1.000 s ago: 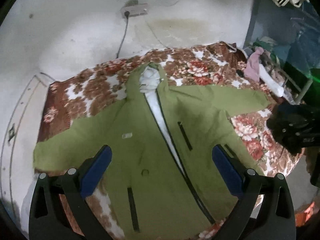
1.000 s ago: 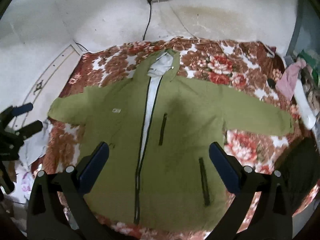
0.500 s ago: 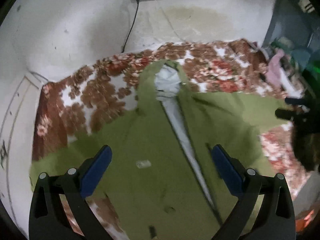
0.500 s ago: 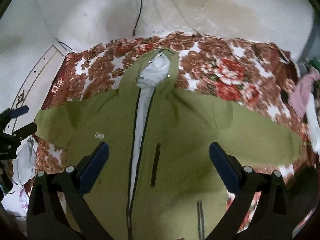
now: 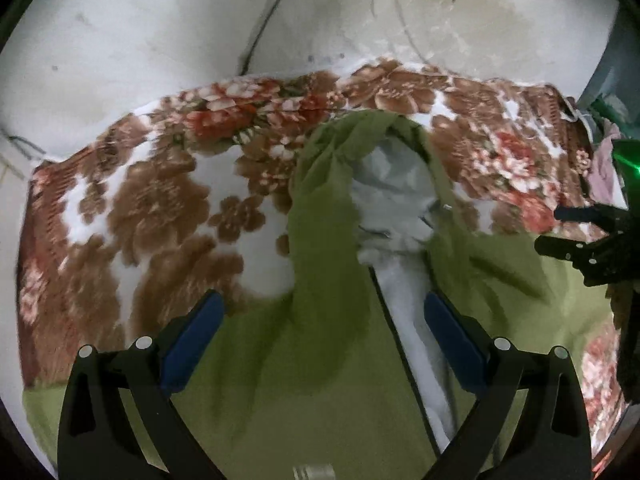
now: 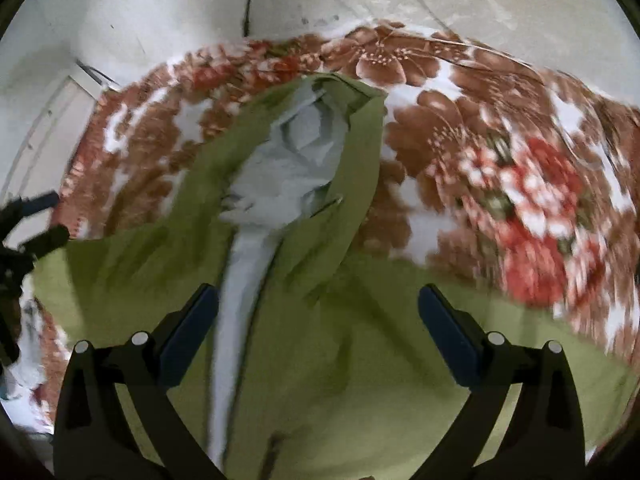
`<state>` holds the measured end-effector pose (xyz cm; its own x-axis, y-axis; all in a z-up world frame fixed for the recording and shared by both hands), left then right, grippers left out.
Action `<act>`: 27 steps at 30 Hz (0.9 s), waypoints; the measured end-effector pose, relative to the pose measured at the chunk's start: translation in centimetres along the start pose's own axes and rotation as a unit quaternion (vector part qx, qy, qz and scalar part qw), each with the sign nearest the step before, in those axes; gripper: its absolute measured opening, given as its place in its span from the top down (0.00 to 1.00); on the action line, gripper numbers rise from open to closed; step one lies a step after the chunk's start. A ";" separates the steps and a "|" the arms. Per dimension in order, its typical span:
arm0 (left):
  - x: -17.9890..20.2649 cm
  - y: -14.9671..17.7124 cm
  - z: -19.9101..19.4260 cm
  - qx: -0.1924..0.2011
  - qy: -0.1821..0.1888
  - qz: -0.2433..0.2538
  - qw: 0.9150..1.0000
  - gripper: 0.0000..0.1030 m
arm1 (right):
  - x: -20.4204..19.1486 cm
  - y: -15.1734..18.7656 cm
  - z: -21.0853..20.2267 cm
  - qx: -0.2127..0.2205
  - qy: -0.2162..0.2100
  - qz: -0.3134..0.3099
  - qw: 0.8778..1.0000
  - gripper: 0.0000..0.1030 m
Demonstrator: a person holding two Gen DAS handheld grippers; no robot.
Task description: Fold large clothes
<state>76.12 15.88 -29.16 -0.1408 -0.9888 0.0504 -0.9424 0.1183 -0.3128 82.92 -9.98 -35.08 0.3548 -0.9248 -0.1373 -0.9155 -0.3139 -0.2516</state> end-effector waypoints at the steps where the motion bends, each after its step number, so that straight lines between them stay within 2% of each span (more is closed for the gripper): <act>1: -0.4 -1.3 1.8 -0.001 -0.001 0.005 1.000 0.05 | 0.6 -1.5 1.6 -0.001 -0.001 -0.003 1.000 0.05; 4: -1.8 -4.4 5.9 0.002 0.008 0.013 1.000 0.05 | 1.9 -4.8 5.1 0.003 -0.027 0.004 1.000 0.05; 5: -2.4 -5.6 7.4 -0.002 0.018 0.009 1.000 0.07 | 2.7 -6.3 6.5 0.006 -0.049 0.017 0.999 0.05; 8: -3.7 -8.6 10.3 -0.010 0.064 0.012 0.998 0.24 | 4.2 -9.4 9.0 0.016 -0.095 0.043 0.994 0.04; 11: -4.2 -12.2 13.0 -0.017 0.087 0.027 0.996 0.24 | 4.4 -11.7 11.1 0.003 -0.071 0.032 0.997 0.05; 14: -4.2 -14.7 15.4 -0.035 0.127 0.023 0.991 0.22 | 5.0 -13.4 12.6 -0.007 -0.080 0.031 0.996 0.05; 16: -4.0 -15.8 17.0 -0.046 0.133 0.031 0.990 0.23 | 5.4 -14.1 13.4 -0.014 -0.085 0.034 0.996 0.17; 17: -3.9 -16.2 17.8 -0.055 0.136 0.037 0.989 0.24 | 5.6 -14.4 13.9 -0.022 -0.083 0.034 0.996 0.31; 19: -3.3 -16.8 19.6 -0.073 0.134 0.053 0.987 0.24 | 5.6 -14.8 14.5 -0.029 -0.085 0.031 0.996 0.34; 20: -3.2 -17.0 20.2 -0.077 0.134 0.056 0.986 0.28 | 5.7 -15.0 14.7 -0.027 -0.087 0.029 0.995 0.34; 22: -2.7 -17.3 21.6 -0.089 0.135 0.061 0.985 0.41 | 5.7 -15.3 14.8 -0.021 -0.108 0.032 0.993 0.44; 23: -2.6 -17.3 21.9 -0.088 0.136 0.065 0.985 0.60 | 5.8 -15.4 14.8 -0.016 -0.113 0.032 0.993 0.60; 24: -2.5 -17.3 22.1 -0.085 0.135 0.067 0.985 0.73 | 5.7 -15.4 14.8 -0.013 -0.113 0.030 0.993 0.70; 25: -2.3 -17.3 21.9 -0.079 0.137 0.067 0.985 0.81 | 5.6 -15.4 14.7 -0.010 -0.111 0.027 0.993 0.75; 26: -2.1 -17.3 21.5 -0.069 0.139 0.072 0.985 0.93 | 5.4 -15.3 14.4 -0.007 -0.106 0.023 0.994 0.84; 27: -1.8 -17.2 20.9 -0.060 0.140 0.077 0.985 0.94 | 4.9 -15.2 13.7 0.000 -0.096 0.013 0.995 0.88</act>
<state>98.95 13.75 -43.66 -0.3479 -0.8960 0.2759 -0.9298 0.2920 -0.2241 101.18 -6.84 -45.06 0.3612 -0.8745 -0.3237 -0.9246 -0.2908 -0.2460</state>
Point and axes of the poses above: each gripper's, at about its wrist camera, not at the fingertips, and z roughly the way its jaws point, x to its right, y to its underside, the point moved 4 cm from there along z, roughly the way its jaws point, and after that the axes turned 10 degrees about -x, right-handed, at the moved point
